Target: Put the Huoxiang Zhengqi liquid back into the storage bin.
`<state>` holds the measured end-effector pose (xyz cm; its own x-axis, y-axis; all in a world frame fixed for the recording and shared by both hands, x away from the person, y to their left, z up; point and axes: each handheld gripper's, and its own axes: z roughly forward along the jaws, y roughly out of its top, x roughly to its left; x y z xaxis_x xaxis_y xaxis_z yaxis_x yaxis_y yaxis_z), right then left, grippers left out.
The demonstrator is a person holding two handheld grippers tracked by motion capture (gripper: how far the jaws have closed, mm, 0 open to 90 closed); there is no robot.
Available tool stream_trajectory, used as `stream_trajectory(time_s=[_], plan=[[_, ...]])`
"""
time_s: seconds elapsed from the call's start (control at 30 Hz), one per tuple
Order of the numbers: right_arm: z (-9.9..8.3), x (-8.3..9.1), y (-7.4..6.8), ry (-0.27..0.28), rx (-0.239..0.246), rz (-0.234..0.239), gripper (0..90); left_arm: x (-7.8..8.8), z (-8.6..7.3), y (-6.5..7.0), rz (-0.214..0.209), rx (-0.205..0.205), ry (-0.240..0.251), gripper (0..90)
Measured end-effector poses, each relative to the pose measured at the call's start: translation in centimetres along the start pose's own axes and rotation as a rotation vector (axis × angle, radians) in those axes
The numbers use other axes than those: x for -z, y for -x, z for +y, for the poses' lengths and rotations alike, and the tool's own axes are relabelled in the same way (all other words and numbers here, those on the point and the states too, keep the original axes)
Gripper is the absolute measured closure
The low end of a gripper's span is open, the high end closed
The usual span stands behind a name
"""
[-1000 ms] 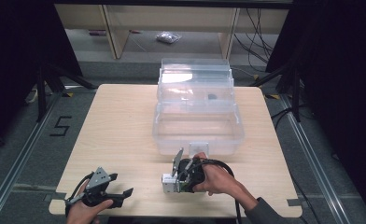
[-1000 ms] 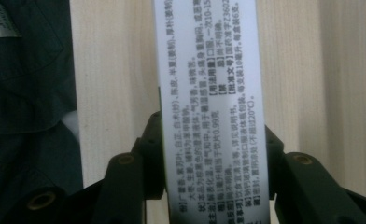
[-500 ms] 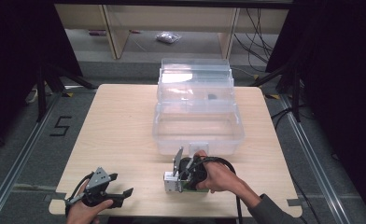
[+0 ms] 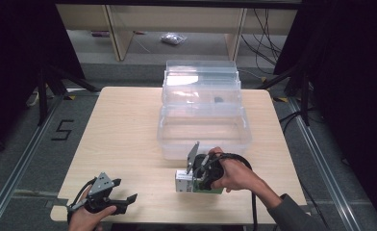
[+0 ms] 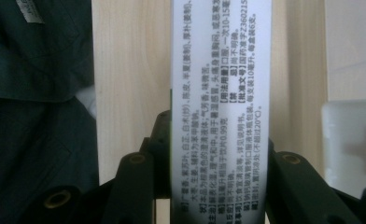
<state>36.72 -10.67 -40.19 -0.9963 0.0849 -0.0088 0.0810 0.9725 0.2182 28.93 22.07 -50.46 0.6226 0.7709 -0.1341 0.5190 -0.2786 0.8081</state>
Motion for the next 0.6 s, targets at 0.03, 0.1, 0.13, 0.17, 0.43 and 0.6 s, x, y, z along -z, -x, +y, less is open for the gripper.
stream_trajectory(time_s=[0.03, 0.1, 0.13, 0.17, 0.43, 0.6], plan=[[-0.2, 0.3, 0.1, 0.004, 0.0, -0.004, 64.8, 0.0, 0.0, 0.0, 0.0, 0.0, 0.0, 15.4], [-0.4, 1.1, 0.1, -0.004, -0.021, -0.016, 64.8, 0.0, 0.0, 0.0, 0.001, 0.001, 0.002, 15.4], [-0.5, 1.2, 0.4, 0.011, 0.004, -0.012, 64.8, 0.0, 0.0, 0.0, 0.008, -0.003, -0.006, 15.4], [-0.5, 1.4, 0.5, 0.016, 0.01, -0.017, 64.8, 0.0, 0.0, 0.0, 0.001, -0.003, -0.003, 15.4], [-0.9, 3.4, 0.9, 0.022, -0.006, -0.033, 64.9, 0.0, 0.0, 0.0, 0.0, 0.0, -0.001, 15.4], [-1.0, 4.8, 1.4, 0.045, 0.022, -0.032, 64.9, 0.0, 0.0, 0.0, 0.001, 0.0, -0.001, 15.4]])
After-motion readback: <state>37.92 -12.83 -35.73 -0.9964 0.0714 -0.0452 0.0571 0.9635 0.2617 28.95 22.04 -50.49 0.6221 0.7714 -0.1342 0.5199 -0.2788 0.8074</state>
